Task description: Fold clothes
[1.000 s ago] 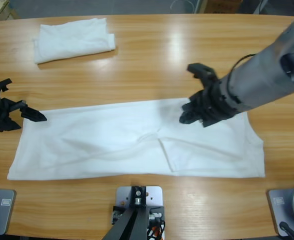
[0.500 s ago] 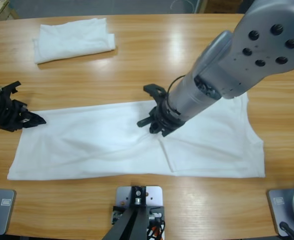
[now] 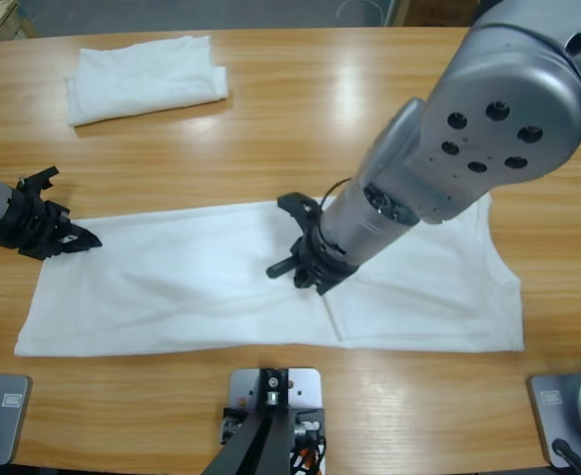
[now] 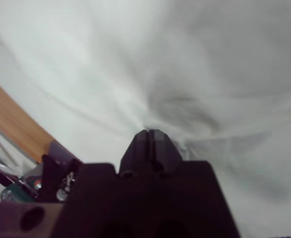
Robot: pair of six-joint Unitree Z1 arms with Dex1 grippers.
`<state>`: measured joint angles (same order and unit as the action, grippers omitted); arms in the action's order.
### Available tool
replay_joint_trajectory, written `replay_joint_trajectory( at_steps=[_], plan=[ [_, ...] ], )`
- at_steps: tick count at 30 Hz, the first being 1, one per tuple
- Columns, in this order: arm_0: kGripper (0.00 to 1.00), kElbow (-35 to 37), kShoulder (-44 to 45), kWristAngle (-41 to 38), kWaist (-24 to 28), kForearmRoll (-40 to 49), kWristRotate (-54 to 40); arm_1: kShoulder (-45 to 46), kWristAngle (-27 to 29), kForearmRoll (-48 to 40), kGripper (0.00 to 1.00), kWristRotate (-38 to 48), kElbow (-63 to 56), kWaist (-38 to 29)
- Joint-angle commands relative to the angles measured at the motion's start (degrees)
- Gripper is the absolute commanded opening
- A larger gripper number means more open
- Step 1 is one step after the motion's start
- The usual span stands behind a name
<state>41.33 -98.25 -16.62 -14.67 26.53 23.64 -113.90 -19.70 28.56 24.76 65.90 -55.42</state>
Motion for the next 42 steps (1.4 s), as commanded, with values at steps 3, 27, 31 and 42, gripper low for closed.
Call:
replay_joint_trajectory(
  at_steps=[3, 27, 31, 42],
  plan=[
    [0.225, -1.8, -0.5, 1.5, -0.5, -0.5, 0.6, -3.3, 0.3, -1.7, 0.0, 1.3, -2.1, -1.9],
    [0.999, 10.6, -1.9, 1.3, 10.1, 26.4, -1.6, 21.1, 13.1, 11.0, 1.0, 1.6, -8.5, 7.1],
    [1.0, 9.0, -7.7, 2.3, 6.1, 21.9, -0.8, 21.1, 12.8, 8.9, 1.0, 1.6, -9.4, 8.0],
    [0.985, 5.8, -8.9, 3.6, -1.4, 14.9, 0.5, 20.9, 12.1, 6.9, 1.0, 1.1, -10.6, 10.5]
  ],
)
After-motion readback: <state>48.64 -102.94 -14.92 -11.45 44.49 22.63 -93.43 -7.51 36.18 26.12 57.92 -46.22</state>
